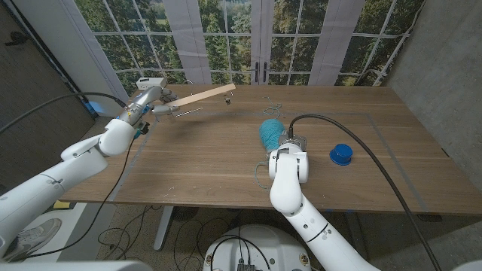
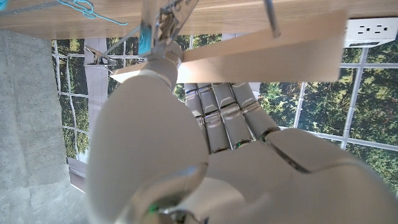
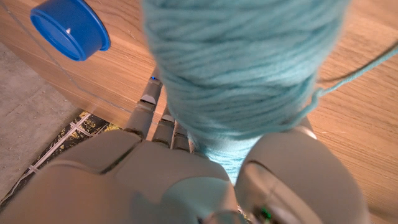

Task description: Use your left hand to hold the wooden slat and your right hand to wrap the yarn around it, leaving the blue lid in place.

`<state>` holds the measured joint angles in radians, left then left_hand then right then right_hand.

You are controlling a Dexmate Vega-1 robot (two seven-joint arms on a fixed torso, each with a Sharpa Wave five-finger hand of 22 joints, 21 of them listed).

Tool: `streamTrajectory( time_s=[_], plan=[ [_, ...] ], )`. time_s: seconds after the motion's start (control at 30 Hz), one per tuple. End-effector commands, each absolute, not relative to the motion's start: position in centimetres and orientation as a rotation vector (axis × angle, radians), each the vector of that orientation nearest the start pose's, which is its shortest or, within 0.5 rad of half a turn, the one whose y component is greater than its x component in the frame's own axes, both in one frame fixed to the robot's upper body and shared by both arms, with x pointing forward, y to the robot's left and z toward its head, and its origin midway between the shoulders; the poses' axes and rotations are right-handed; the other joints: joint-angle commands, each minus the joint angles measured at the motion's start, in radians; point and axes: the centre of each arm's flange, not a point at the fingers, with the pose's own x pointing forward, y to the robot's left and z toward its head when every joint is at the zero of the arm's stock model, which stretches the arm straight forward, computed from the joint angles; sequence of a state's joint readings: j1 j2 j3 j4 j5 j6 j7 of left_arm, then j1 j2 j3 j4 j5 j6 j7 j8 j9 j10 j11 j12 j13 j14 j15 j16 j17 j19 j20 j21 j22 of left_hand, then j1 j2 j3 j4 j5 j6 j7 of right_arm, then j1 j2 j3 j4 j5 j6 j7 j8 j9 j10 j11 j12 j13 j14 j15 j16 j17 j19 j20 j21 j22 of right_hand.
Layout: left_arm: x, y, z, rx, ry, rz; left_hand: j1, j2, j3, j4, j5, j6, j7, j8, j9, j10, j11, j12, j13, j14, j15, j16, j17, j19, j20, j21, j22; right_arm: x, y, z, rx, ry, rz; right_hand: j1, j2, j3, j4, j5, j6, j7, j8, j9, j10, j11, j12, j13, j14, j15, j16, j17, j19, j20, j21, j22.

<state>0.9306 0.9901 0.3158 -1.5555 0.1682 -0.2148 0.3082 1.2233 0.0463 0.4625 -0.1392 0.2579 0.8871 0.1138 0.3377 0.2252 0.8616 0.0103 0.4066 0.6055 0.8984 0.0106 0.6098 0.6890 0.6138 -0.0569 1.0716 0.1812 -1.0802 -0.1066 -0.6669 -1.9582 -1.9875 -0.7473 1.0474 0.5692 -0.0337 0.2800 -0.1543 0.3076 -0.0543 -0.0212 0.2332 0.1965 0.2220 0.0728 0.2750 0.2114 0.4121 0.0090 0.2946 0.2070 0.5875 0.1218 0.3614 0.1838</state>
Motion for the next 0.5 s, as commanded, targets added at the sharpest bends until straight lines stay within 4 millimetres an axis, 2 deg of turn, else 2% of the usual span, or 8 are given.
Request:
streamTrajectory(
  time_s=[0.03,0.07,0.1,0.2,0.33,0.43,0.47,0.5],
  plan=[
    [57.4,39.6,4.8,1.105,-0.778,0.207,0.081,0.089,0.009,0.002,0.005,0.135,-0.075,0.051,0.077,0.086,-0.078,-0.002,0.003,0.172,-0.233,-0.003,0.005,-0.005,-0.066,0.007,0.0,51.2,-8.5,-6.5,-1.577,0.097,-0.173,0.061,0.041,-0.004,0.014,0.013,0.156,-0.007,0.039,0.001,0.185,-0.024,0.06,0.008,0.174,-0.057,0.062,0.017,0.099,-0.041,0.032,0.007],
    [57.4,39.6,4.8,1.106,-0.781,0.211,0.081,0.089,0.009,0.002,0.005,0.135,-0.074,0.051,0.078,0.086,-0.077,-0.003,0.003,0.172,-0.233,-0.003,0.005,-0.006,-0.066,0.007,0.0,51.3,-8.6,-6.5,-1.576,0.104,-0.168,0.072,0.051,-0.005,0.015,0.013,0.217,-0.017,0.055,0.001,0.231,-0.028,0.075,0.009,0.2,-0.067,0.073,0.024,0.106,-0.044,0.035,0.009],
    [57.3,39.6,4.7,1.097,-0.786,0.213,0.081,0.089,0.009,0.002,0.004,0.133,-0.073,0.05,0.078,0.086,-0.078,-0.004,0.004,0.172,-0.233,-0.004,0.005,-0.006,-0.066,0.007,0.0,51.5,-8.6,-6.6,-1.576,0.111,-0.166,0.092,0.066,-0.004,0.013,0.014,0.282,-0.022,0.072,0.0,0.269,-0.051,0.088,0.01,0.227,-0.083,0.087,0.033,0.117,-0.052,0.04,0.011],
    [57.3,39.8,4.7,1.09,-0.789,0.224,0.081,0.09,0.01,0.002,0.004,0.132,-0.075,0.049,0.079,0.085,-0.079,-0.005,0.006,0.172,-0.233,-0.006,0.006,-0.007,-0.065,0.008,0.0,52.2,-8.9,-6.9,-1.581,0.15,-0.133,0.139,0.087,-0.01,0.006,0.012,0.435,-0.031,0.107,-0.003,0.351,-0.07,0.114,0.01,0.275,-0.104,0.121,0.061,0.119,-0.067,0.047,0.015],
    [57.3,39.9,4.7,1.101,-0.774,0.216,0.081,0.09,0.01,0.002,0.003,0.133,-0.074,0.049,0.079,0.085,-0.078,-0.006,0.007,0.171,-0.233,-0.008,0.007,-0.007,-0.065,0.009,0.0,53.0,-9.3,-7.5,-1.589,0.18,-0.114,0.222,0.098,-0.01,-0.014,0.009,0.538,-0.027,0.123,-0.006,0.427,-0.088,0.142,0.015,0.341,-0.142,0.174,0.1,0.11,-0.087,0.053,0.02],
    [57.3,39.9,4.7,1.098,-0.777,0.22,0.081,0.09,0.01,0.002,0.002,0.133,-0.072,0.049,0.081,0.086,-0.08,-0.008,0.008,0.172,-0.233,-0.009,0.007,-0.008,-0.066,0.01,-0.001,53.2,-9.5,-7.7,-1.606,0.163,-0.138,0.394,0.141,0.001,-0.025,0.002,0.696,-0.012,0.134,-0.003,0.547,-0.098,0.224,0.047,0.447,-0.187,0.286,0.205,0.127,-0.109,0.091,0.034],
    [57.3,39.9,4.7,1.101,-0.78,0.219,0.081,0.09,0.01,0.002,0.002,0.133,-0.075,0.049,0.081,0.086,-0.078,-0.008,0.009,0.173,-0.233,-0.01,0.007,-0.008,-0.066,0.01,-0.001,53.2,-9.5,-7.7,-1.613,0.152,-0.15,0.445,0.154,-0.001,-0.022,-0.008,0.762,-0.02,0.142,0.0,0.616,-0.1,0.268,0.064,0.493,-0.19,0.338,0.256,0.138,-0.113,0.113,0.042],
    [57.2,39.9,4.7,1.104,-0.781,0.22,0.081,0.09,0.01,0.002,0.001,0.133,-0.075,0.049,0.08,0.085,-0.079,-0.008,0.01,0.173,-0.233,-0.01,0.008,-0.009,-0.066,0.01,-0.001,53.2,-9.6,-7.6,-1.615,0.137,-0.155,0.494,0.171,-0.001,-0.019,-0.02,0.816,-0.019,0.146,0.003,0.666,-0.117,0.309,0.084,0.536,-0.206,0.393,0.314,0.146,-0.122,0.141,0.058]
  ],
)
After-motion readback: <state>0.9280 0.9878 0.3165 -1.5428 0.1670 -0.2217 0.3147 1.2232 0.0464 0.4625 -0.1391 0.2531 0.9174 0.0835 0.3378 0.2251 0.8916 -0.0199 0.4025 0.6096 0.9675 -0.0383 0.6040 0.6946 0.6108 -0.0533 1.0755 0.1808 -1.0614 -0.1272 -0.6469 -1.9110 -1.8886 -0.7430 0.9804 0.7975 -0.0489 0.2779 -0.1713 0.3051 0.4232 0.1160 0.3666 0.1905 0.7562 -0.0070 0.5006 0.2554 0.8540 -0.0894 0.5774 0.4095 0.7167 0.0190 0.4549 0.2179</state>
